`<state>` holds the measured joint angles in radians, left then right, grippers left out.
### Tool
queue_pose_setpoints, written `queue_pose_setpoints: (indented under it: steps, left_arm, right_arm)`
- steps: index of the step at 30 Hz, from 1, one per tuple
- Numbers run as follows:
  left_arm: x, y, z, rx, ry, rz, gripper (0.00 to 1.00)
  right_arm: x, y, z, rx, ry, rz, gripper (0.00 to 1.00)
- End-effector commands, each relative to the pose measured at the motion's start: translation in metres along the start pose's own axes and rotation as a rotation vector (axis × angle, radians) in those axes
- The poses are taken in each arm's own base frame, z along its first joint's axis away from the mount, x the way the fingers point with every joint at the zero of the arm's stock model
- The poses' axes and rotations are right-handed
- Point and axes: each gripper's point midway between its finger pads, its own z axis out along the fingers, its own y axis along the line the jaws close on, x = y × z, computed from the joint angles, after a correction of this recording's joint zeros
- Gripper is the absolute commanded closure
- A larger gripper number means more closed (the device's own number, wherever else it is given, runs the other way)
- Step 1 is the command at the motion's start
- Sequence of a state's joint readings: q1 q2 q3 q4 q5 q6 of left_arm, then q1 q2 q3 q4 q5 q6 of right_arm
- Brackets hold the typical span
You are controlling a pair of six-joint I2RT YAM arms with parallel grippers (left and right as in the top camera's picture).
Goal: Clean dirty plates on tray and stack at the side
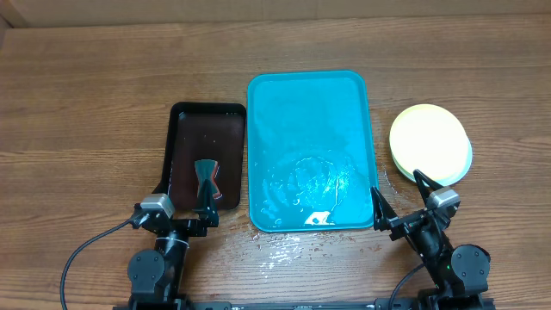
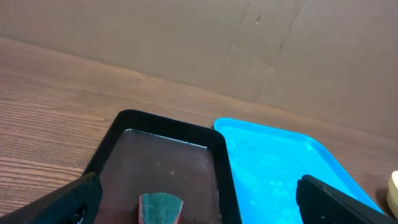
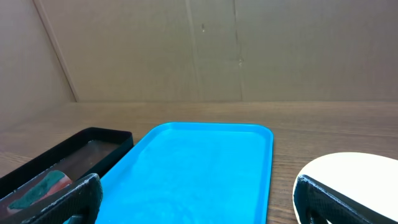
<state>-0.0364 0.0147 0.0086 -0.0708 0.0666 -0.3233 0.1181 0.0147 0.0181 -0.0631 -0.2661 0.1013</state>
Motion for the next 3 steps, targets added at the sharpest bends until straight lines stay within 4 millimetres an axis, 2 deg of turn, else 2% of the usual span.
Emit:
queue_pose_setpoints:
  steps: [1,3]
  left_arm:
    - [-0.0006,0.0021,-0.0003,-0.007,-0.007,-0.014,0.0]
    - [-0.0006,0.0021,-0.0003,-0.007,-0.007,-0.014,0.0]
  right_arm:
    - [0.0012,0.0008,-0.0001,-0.006,-0.006,0.001,0.0]
    - [0.0012,0.0008,-0.0001,-0.006,-0.006,0.001,0.0]
